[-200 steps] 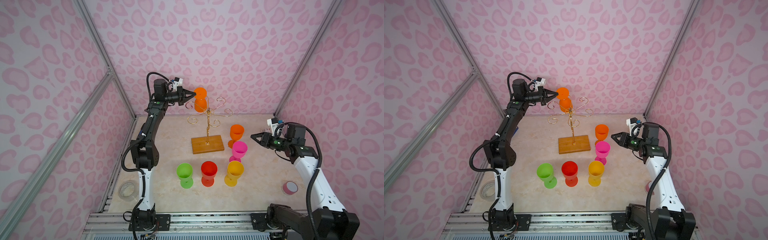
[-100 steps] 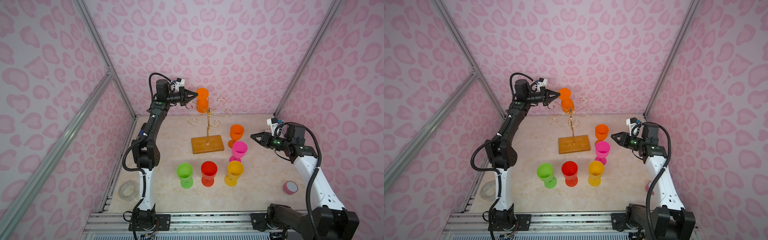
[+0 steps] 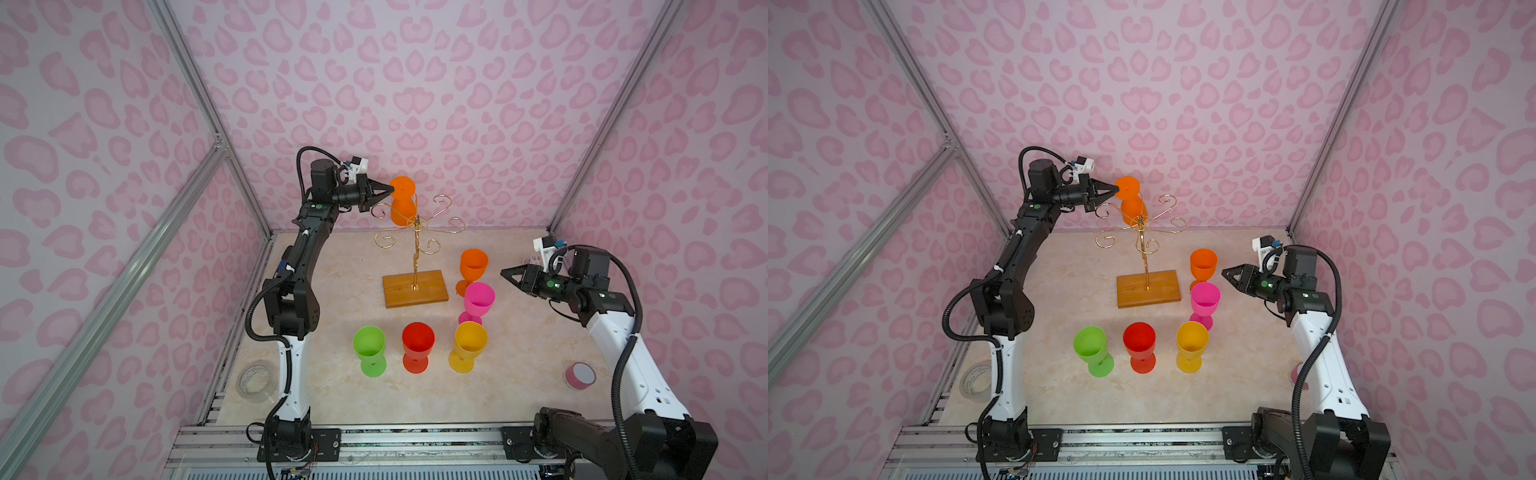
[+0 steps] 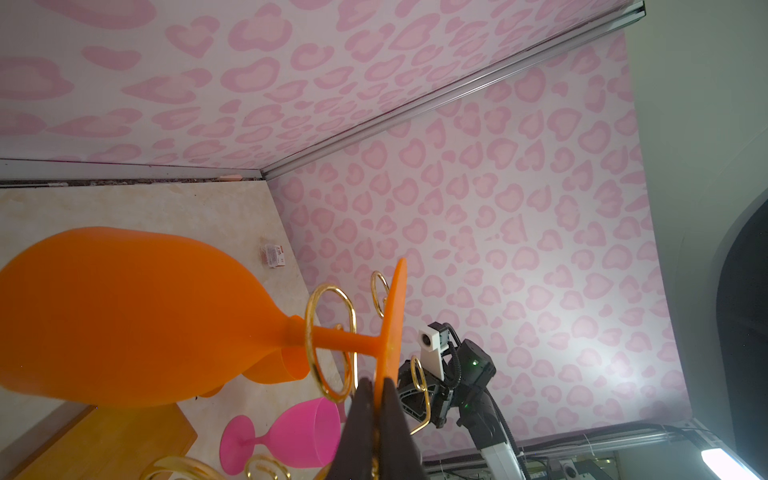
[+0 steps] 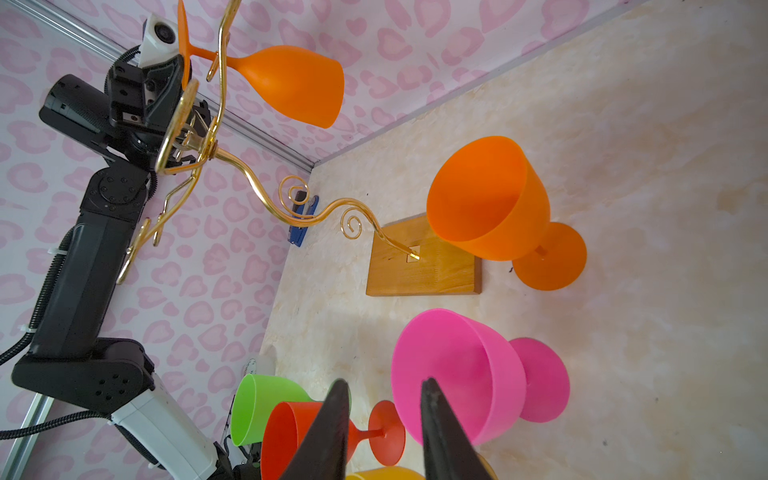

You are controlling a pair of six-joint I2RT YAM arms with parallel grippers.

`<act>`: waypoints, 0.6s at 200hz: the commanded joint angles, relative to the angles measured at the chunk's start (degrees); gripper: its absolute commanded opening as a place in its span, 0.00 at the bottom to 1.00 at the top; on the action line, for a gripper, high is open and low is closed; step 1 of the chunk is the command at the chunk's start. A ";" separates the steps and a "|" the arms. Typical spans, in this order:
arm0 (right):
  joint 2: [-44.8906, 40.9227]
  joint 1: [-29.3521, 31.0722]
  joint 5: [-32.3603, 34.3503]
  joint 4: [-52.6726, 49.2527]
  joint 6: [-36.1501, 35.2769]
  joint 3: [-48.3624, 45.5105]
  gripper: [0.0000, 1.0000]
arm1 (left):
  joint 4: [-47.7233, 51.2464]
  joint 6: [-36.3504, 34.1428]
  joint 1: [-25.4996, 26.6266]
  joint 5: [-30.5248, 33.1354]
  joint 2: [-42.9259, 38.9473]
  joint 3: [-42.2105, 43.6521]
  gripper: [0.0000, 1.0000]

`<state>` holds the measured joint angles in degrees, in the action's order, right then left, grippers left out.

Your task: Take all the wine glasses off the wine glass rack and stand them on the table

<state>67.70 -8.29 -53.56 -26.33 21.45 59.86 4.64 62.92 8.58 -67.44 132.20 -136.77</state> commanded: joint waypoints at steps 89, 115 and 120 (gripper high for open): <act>0.24 0.12 -0.11 1.59 0.49 -0.52 0.31 | -1.13 -1.43 0.02 -1.03 -0.89 -1.38 0.02; 0.32 0.12 -0.11 1.67 0.58 -0.66 0.31 | -1.21 -1.39 0.53 -1.12 -0.79 -1.47 0.02; 0.33 0.12 -0.08 1.79 0.57 -0.73 0.31 | -1.19 -1.44 0.69 -1.12 -0.72 -1.48 0.02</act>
<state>67.81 -8.25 -53.56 -26.09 21.89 59.57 4.69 62.26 8.82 -67.72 132.18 -137.23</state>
